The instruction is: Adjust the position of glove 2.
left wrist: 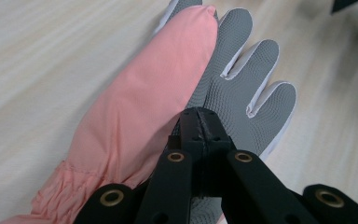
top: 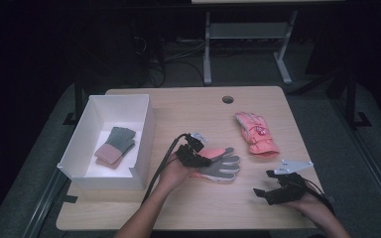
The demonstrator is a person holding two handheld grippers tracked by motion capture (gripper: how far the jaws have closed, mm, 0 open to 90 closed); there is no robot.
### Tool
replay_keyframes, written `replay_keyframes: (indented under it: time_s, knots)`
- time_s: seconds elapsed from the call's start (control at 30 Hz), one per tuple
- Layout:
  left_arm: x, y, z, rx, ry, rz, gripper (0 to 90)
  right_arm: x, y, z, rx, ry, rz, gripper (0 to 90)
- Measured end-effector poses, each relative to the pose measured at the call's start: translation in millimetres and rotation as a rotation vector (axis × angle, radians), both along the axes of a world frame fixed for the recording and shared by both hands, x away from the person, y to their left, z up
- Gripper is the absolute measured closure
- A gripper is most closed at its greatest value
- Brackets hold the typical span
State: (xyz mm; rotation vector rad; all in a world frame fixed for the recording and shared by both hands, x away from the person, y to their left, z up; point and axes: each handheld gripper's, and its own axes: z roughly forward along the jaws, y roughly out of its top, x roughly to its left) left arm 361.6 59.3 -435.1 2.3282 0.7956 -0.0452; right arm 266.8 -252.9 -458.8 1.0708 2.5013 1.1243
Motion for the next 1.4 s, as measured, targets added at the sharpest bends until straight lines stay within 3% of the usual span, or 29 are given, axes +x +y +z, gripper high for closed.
replay_keyframes:
  time_s: [0.07, 0.2, 0.33, 0.43, 0.63, 0.73, 0.8, 0.9, 1.1, 1.33, 1.4]
  knots:
    - [-3.3, 0.0, 1.6, 0.004, -0.010, -0.015, 89.8, 0.2, -0.1, 0.0, -0.001, 0.001, 0.001, 14.7]
    - [-1.7, 4.8, 14.7, -0.037, -0.039, 0.018, 89.8, 0.5, 0.0, -0.8, -0.007, 0.005, 0.003, 14.5]
    - [14.3, 17.3, 30.1, -0.019, -0.122, 0.091, 89.8, -0.7, -0.3, 0.0, -0.001, 0.004, -0.001, 14.5]
    - [31.1, 26.2, 29.6, 0.025, -0.142, 0.142, 89.8, -0.5, 0.1, -0.3, -0.003, -0.001, 0.003, 14.5]
    - [42.3, 35.5, 13.8, 0.095, -0.109, 0.153, 89.8, 0.9, -1.0, -1.4, 0.000, 0.007, 0.003, 14.5]
    - [37.4, 37.3, 10.8, 0.097, -0.095, 0.156, 89.7, 0.4, -1.8, -1.0, 0.001, 0.008, -0.002, 14.5]
    - [33.3, 37.8, 9.8, 0.123, -0.100, 0.136, 89.8, 0.0, -1.6, -1.0, 0.000, 0.006, -0.001, 14.5]
    - [25.6, 39.5, 7.7, 0.126, -0.087, 0.117, 89.7, -0.1, -0.6, -1.2, -0.002, 0.004, 0.002, 14.5]
    - [9.6, 46.7, 5.8, 0.107, -0.063, 0.087, 89.7, 0.5, -0.4, -1.9, -0.004, 0.007, 0.005, 14.5]
    - [-12.5, 52.0, 1.1, 0.031, 0.008, 0.053, 88.2, -0.3, -1.1, -1.5, -0.004, 0.011, 0.001, 14.5]
    - [-18.6, 52.7, 0.1, 0.023, 0.015, 0.020, 88.2, -0.2, -0.7, -1.6, -0.005, 0.010, 0.001, 14.5]
